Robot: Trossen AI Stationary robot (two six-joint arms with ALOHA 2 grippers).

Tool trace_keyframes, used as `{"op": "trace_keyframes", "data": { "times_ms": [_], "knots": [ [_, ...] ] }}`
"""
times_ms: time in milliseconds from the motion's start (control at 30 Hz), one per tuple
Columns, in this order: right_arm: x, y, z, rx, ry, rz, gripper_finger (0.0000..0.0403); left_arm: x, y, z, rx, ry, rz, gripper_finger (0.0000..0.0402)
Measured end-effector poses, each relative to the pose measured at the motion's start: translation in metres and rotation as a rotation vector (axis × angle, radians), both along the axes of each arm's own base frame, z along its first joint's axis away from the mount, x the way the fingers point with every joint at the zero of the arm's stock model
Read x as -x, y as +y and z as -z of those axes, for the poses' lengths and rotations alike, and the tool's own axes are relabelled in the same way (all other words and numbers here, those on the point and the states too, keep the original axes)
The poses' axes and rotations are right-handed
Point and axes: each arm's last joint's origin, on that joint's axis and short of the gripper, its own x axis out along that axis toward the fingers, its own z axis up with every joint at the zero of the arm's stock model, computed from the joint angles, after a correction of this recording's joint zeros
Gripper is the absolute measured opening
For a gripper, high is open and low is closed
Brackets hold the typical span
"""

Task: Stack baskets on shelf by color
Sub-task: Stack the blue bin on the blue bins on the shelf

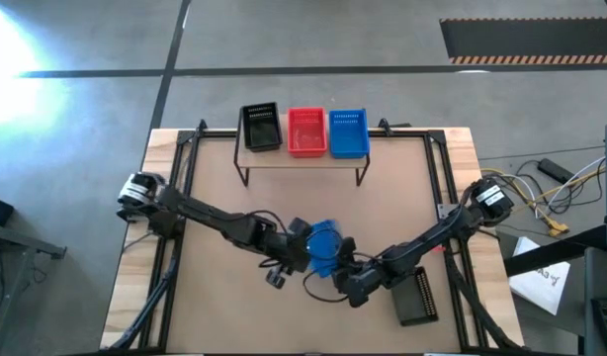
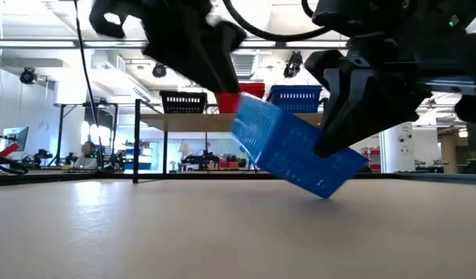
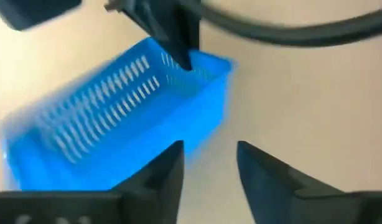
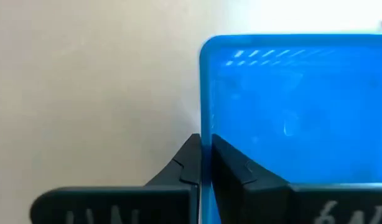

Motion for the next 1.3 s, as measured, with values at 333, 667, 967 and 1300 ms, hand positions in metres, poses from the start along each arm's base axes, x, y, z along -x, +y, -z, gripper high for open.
{"op": "trace_keyframes", "data": {
  "times_ms": [333,667,967,1300],
  "knots": [
    [0.026,0.019,-0.020,0.038,-0.002,0.113,0.0013,0.059,0.005,-0.028,-0.132,-0.147,-0.537,0.0162],
    [0.027,0.014,-0.111,0.286,-0.067,0.224,0.0013,0.089,-0.013,0.032,0.175,-0.439,-0.600,0.0141],
    [-0.012,-0.074,-0.195,0.542,-0.016,0.277,0.0013,0.087,-0.016,0.081,0.377,-0.664,-0.566,0.0141],
    [-0.015,-0.241,-0.215,0.344,0.159,0.441,0.0013,0.077,-0.022,0.092,0.378,-0.623,-0.531,0.0141]
  ]
}}
